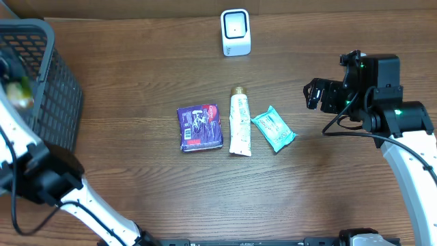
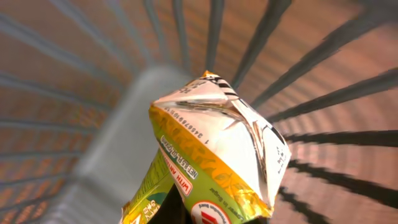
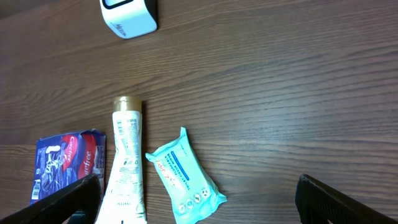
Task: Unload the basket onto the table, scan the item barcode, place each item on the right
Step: 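Lift the green tea box out and place it left of the purple pack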
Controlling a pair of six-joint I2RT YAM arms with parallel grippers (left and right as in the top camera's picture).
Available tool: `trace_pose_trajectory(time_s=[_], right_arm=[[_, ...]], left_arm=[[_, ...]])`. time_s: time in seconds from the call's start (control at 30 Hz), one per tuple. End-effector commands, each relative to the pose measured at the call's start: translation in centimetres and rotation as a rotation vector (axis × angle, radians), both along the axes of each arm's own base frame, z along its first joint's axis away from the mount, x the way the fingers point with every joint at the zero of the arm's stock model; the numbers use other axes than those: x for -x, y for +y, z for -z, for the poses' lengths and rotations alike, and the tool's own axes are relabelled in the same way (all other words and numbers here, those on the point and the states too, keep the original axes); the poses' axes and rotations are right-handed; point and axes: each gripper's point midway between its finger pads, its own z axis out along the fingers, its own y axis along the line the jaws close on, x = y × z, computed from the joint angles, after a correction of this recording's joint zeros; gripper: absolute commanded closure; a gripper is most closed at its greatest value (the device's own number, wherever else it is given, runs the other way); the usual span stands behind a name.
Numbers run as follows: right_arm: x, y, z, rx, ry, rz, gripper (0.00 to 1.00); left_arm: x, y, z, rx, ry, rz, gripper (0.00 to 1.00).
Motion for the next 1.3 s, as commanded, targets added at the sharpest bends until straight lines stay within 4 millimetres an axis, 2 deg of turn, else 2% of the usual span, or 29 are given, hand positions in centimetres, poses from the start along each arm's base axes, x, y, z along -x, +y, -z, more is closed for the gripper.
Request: trace_pose_trajectory(time_s=[0.0,0.03,0.13,0.2,0.27,0.37,0.5,0.6,0.7,0.8,1.0,1.07,1.13,1.2,1.27], right_arm=[[-0.5,-0.2,-1.0,0.003,-0.03,0.0,0.0],[-0.5,-0.2,-1.0,0.003,-0.03,0.0,0.0],[-0.5,-0.2,-1.0,0.003,-0.03,0.0,0.0],[-0.5,-0.2,-1.0,0.003,-0.03,0.0,0.0],[-0.5,-0.2,-1.0,0.003,-0.03,0.0,0.0],[-0.5,-0.2,-1.0,0.003,-0.03,0.0,0.0],[-0.5,-0.2,-1.0,0.003,-0.03,0.0,0.0],[-0.5,-0.2,-1.0,0.003,-0.03,0.0,0.0],[-0.5,-0.2,-1.0,0.003,-0.03,0.0,0.0],[-0.5,-0.2,-1.0,0.003,-0.03,0.0,0.0],[-0.5,-0.2,-1.0,0.003,-0.03,0.0,0.0],[-0.5,-0.2,-1.0,0.003,-0.03,0.0,0.0],[-0.5,-0.2,-1.0,0.003,-0.03,0.0,0.0],[-0.5,-0.2,-1.0,0.003,-0.03,0.0,0.0],[-0.5,-0.2,-1.0,0.003,-0.03,0.0,0.0]], left_arm=[[1.7,-4.7,-14.0,-0.054,-0.323,0.013,0.96],[2.3,-6.1,-16.1,-0.065,-0.366,0.039,0.96],[4.3,-10.0,-20.7,-0.107,-0.452,0.093,0.96],[5.7,-12.4,-22.6,-0.123,-0.475,0.12,0.96],[7.4,-15.1,-23.2,-0.114,-0.461,0.137,0.96],[8.6,-18.8,-21.8,-0.031,-0.398,0.162,0.96],[8.9,-24.1,-17.0,0.103,-0.198,0.247,0.95],[7.5,-26.6,-13.4,0.152,-0.084,0.283,0.96],[6.7,-28.2,-8.4,0.183,0.071,0.296,0.95],[6.4,-29.9,-2.5,0.226,0.218,0.308,0.95],[6.0,-34.0,7.8,0.337,0.343,0.37,0.95],[6.2,-35.0,10.9,0.371,0.359,0.372,0.96],[6.5,-34.9,13.2,0.376,0.366,0.347,0.95],[6.5,-34.9,15.0,0.388,0.357,0.317,0.94],[6.4,-34.9,16.0,0.39,0.345,0.309,0.85]])
